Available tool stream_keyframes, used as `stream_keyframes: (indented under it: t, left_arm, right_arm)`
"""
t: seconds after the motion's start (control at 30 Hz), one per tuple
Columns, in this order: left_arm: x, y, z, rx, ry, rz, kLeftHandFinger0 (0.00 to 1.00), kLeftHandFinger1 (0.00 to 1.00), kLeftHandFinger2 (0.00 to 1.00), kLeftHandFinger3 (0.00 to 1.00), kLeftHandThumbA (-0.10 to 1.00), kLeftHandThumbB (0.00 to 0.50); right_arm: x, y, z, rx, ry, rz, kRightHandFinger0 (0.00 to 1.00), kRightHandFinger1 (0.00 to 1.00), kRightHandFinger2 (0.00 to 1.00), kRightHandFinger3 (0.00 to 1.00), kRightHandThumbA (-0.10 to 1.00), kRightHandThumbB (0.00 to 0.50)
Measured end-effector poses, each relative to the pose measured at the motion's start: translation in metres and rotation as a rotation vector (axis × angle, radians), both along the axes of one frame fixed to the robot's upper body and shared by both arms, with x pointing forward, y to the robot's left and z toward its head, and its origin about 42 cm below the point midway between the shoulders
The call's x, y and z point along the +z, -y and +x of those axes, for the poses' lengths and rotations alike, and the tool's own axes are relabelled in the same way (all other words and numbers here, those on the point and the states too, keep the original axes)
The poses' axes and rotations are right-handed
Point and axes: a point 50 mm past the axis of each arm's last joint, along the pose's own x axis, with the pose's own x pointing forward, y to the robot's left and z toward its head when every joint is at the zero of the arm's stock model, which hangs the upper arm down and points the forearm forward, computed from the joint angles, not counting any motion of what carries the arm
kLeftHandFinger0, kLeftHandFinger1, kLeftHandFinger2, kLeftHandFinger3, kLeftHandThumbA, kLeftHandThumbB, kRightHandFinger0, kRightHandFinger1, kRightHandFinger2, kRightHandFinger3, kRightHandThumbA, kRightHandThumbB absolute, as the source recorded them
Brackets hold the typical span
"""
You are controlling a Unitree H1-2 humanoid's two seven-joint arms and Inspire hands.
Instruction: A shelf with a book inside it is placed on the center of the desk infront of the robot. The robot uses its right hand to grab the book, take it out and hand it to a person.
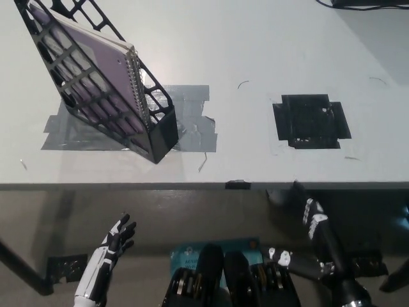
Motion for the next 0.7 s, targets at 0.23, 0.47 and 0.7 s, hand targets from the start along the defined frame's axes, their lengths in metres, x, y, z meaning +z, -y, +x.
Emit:
stream_keyframes:
  t: [0.23,0.47,0.7]
  left_arm:
    - [0.001,0.002,0.0,-0.008,0.002,0.0,1.0,1.0,1.0,1.0,1.0,0.21]
    - [0.001,0.002,0.0,-0.01,0.002,0.002,1.0,1.0,1.0,1.0,1.0,0.226]
    - [0.001,0.004,0.001,-0.014,0.005,0.009,1.0,1.0,1.0,1.0,1.0,0.244]
  right_arm:
    - [0.103,-0.027,0.039,0.06,0.327,0.063,1.0,1.0,1.0,1.0,0.97,0.221]
    - [0.159,-0.07,0.09,0.159,0.383,0.072,1.0,1.0,1.0,1.0,1.0,0.222]
    - [0.174,-0.125,0.136,0.253,0.283,0.064,1.0,1.0,1.0,1.0,0.99,0.243]
